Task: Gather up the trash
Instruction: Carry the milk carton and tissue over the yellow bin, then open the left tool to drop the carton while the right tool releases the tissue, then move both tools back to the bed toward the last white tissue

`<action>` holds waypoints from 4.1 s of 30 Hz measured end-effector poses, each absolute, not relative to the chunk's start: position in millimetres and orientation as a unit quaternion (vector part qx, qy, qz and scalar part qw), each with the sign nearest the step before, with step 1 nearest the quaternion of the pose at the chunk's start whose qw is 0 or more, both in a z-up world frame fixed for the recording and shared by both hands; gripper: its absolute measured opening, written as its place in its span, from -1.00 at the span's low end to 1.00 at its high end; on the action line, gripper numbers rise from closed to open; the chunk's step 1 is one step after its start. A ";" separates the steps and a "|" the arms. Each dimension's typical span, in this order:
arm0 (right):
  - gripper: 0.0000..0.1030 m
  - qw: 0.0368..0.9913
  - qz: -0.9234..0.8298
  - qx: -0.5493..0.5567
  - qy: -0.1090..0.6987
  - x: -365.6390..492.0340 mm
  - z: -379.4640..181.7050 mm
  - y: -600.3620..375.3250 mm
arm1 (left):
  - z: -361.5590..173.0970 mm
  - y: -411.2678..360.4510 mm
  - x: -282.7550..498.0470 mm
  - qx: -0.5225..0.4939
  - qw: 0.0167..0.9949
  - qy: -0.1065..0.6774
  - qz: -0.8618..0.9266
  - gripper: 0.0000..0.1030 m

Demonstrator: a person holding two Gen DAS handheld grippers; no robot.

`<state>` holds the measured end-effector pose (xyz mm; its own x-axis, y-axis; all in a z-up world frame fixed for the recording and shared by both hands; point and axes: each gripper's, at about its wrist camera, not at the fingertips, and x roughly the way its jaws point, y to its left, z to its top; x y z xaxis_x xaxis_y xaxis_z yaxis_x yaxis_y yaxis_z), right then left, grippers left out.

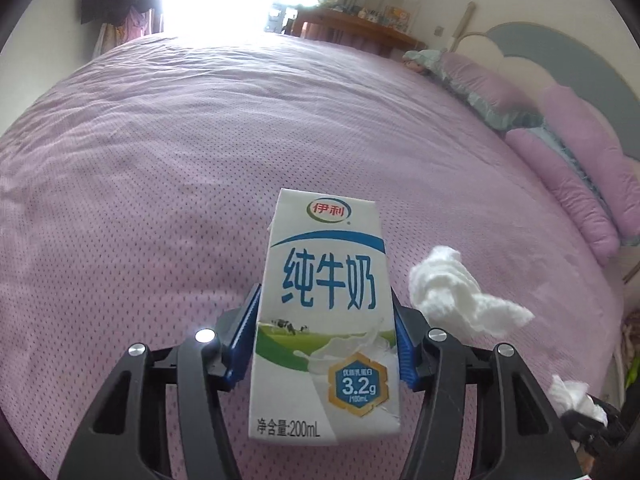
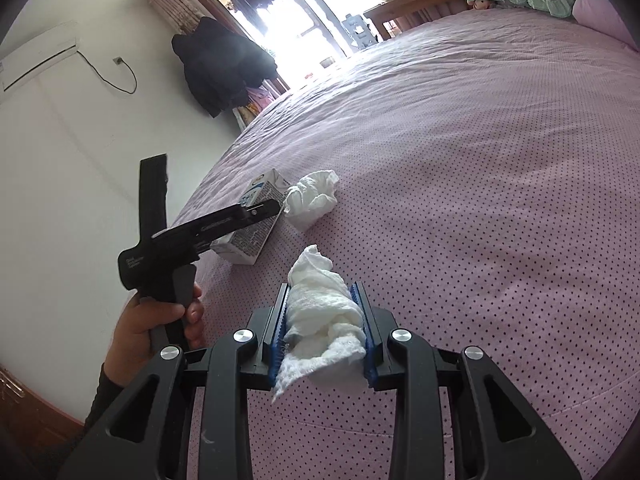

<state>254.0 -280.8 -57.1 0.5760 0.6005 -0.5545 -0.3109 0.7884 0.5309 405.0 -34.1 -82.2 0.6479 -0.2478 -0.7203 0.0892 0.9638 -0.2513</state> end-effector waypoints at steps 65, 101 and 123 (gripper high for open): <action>-0.42 0.799 -0.068 0.440 0.404 -194.3 -260.2 -497.9 | -265.6 -361.1 10.9 0.109 0.628 0.616 -0.464 0.75; 0.42 0.781 -0.103 0.414 0.456 -191.6 -268.1 -496.6 | -271.5 -356.3 6.3 0.110 0.617 0.617 -0.476 0.85; 0.42 0.922 0.039 0.198 0.330 -58.1 -73.5 -390.7 | -72.9 -203.0 63.1 0.045 0.838 0.393 -0.376 0.92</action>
